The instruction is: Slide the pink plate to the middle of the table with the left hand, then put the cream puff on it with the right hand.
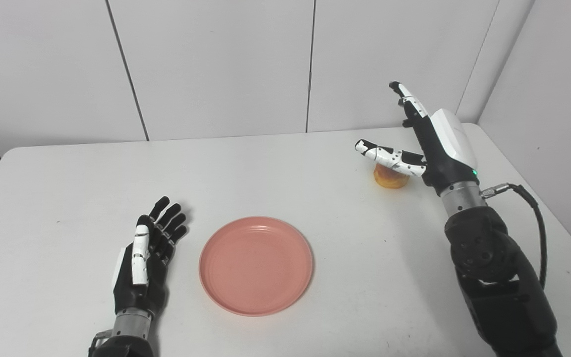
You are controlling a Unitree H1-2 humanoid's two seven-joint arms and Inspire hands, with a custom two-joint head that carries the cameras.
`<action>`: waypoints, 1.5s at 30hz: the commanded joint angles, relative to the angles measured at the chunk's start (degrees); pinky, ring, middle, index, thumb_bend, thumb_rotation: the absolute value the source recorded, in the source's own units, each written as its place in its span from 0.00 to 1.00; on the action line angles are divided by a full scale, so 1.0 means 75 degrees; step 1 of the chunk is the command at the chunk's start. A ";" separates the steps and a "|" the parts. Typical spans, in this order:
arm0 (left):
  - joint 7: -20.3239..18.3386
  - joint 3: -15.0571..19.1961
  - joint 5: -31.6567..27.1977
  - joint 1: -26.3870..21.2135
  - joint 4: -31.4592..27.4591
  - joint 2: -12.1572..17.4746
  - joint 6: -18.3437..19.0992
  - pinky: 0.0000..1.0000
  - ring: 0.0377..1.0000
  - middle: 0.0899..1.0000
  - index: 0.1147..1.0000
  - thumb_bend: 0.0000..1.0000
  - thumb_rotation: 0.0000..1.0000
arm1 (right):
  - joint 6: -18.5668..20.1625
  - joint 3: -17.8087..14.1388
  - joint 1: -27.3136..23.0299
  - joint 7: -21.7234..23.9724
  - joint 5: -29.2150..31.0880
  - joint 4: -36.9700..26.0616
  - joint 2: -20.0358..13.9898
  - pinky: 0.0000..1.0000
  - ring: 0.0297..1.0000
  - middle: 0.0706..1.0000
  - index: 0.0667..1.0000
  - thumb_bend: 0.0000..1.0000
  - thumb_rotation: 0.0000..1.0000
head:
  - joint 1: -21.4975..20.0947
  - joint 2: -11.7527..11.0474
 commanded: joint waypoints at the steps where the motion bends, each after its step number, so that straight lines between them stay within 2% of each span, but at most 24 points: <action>1: 0.0012 0.0000 0.0132 0.0322 0.0166 0.0076 -0.0054 0.88 0.87 0.85 0.83 0.47 1.00 | 0.0122 -0.0043 -0.0454 0.0029 -0.0217 0.0093 -0.0279 0.73 0.89 0.94 0.92 0.65 0.61 | -0.0010 -0.0008; 4: 0.0006 -0.0014 0.0186 0.0350 0.0204 0.0082 -0.0109 0.88 0.86 0.85 0.83 0.48 1.00 | 0.0129 -0.0054 -0.0546 0.0094 -0.0328 0.0312 -0.0347 0.71 0.88 0.94 0.91 0.71 0.54 | -0.0036 -0.0008; 8: -0.0047 -0.0044 0.0244 0.0418 0.0174 0.0100 -0.0128 0.88 0.86 0.85 0.83 0.48 1.00 | 0.0347 0.0041 -0.0715 0.0359 -0.0665 0.0590 -0.0537 0.70 0.88 0.94 0.91 0.74 0.52 | -0.0062 -0.0009; 15: -0.0002 -0.0076 0.0303 0.0479 0.0056 0.0105 -0.0056 0.87 0.86 0.85 0.83 0.47 1.00 | 0.0507 0.0211 -0.0992 0.0525 -0.0968 0.1286 -0.0734 0.67 0.87 0.94 0.88 0.76 0.44 | -0.0156 -0.0016; 20: -0.0001 -0.0085 0.0294 0.0488 -0.0025 0.0103 0.0043 0.87 0.86 0.85 0.83 0.47 1.00 | 0.0696 0.0255 -0.1190 0.0797 -0.0889 0.1714 -0.0826 0.67 0.87 0.95 0.87 0.78 0.40 | -0.0204 0.0010; 22: -0.0052 -0.0069 0.0240 0.0476 0.0052 0.0123 0.0011 0.88 0.87 0.86 0.84 0.48 1.00 | 0.0679 0.0300 -0.1299 0.0874 -0.0838 0.1972 -0.0904 0.67 0.87 0.95 0.87 0.80 0.35 | -0.0212 0.0019; 27: -0.0073 -0.0060 0.0205 0.0465 0.0096 0.0136 0.0001 0.88 0.86 0.85 0.83 0.48 1.00 | 0.0607 0.0404 -0.1523 0.0898 -0.0819 0.2455 -0.0985 0.67 0.86 0.95 0.88 0.83 0.31 | -0.0210 0.0032; 33: -0.0085 -0.0092 0.0206 0.0490 -0.0013 0.0158 0.0098 0.88 0.87 0.85 0.84 0.48 1.00 | 0.0397 0.0474 -0.1708 0.0809 -0.0594 0.3061 -0.1024 0.68 0.85 0.94 0.88 0.84 0.28 | -0.0215 0.0065; 45: -0.0027 -0.0101 0.0195 0.0537 -0.0210 0.0163 0.0285 0.87 0.86 0.85 0.83 0.48 1.00 | 0.0182 0.0775 -0.2065 0.0560 -0.0309 0.4152 -0.0979 0.71 0.86 0.92 0.88 0.83 0.30 | -0.0215 0.0120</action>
